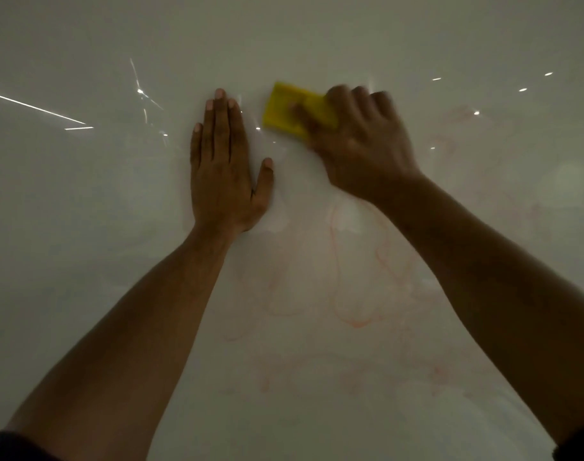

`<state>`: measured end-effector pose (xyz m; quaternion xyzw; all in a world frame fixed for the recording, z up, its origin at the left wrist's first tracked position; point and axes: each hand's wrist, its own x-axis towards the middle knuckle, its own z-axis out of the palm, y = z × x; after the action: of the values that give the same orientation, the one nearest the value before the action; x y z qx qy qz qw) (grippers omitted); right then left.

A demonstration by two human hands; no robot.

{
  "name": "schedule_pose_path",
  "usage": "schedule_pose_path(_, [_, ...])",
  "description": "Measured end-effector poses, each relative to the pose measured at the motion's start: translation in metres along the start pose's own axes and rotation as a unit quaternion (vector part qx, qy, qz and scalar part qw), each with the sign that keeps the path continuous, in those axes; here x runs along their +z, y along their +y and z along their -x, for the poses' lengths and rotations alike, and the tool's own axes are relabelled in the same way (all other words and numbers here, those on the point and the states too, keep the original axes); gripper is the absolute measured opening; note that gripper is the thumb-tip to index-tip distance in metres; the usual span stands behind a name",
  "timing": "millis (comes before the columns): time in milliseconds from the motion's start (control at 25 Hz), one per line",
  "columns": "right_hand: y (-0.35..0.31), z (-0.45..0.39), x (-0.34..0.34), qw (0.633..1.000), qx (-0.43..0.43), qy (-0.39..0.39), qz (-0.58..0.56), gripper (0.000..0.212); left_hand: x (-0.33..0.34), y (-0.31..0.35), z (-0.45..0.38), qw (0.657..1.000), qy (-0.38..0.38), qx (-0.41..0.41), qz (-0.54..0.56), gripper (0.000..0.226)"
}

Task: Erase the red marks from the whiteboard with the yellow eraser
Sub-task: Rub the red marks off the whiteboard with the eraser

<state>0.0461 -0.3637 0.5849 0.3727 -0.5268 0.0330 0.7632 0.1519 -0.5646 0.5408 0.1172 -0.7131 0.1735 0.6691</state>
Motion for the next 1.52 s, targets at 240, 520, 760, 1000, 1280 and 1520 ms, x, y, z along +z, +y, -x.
schedule_pose_path(240, [-0.023,-0.013,0.001,0.997,0.051,-0.042,-0.047,0.043,0.000,-0.002,0.002,0.996,-0.020,-0.072,-0.044,0.099])
schedule_pose_path(520, [0.005,-0.009,0.003,0.957,0.285,-0.044,-0.027,0.050,0.001,-0.013,0.006,0.997,-0.021,-0.052,-0.056,0.097])
schedule_pose_path(760, [-0.004,0.018,0.004,0.991,0.130,0.019,-0.031,0.041,0.002,-0.014,0.008,0.998,-0.007,-0.028,-0.059,0.081])
schedule_pose_path(1000, [-0.003,0.059,0.004,0.999,0.038,0.019,-0.028,0.043,0.005,0.006,0.000,0.991,-0.001,0.125,-0.052,0.064])
schedule_pose_path(1280, [0.039,0.091,0.005,0.951,0.306,-0.031,0.014,0.050,0.017,0.046,-0.021,0.989,-0.012,0.143,-0.048,0.067])
schedule_pose_path(1520, [0.075,0.111,-0.005,0.943,0.332,0.003,0.014,0.045,0.017,0.045,-0.022,0.988,-0.009,0.150,-0.042,0.067])
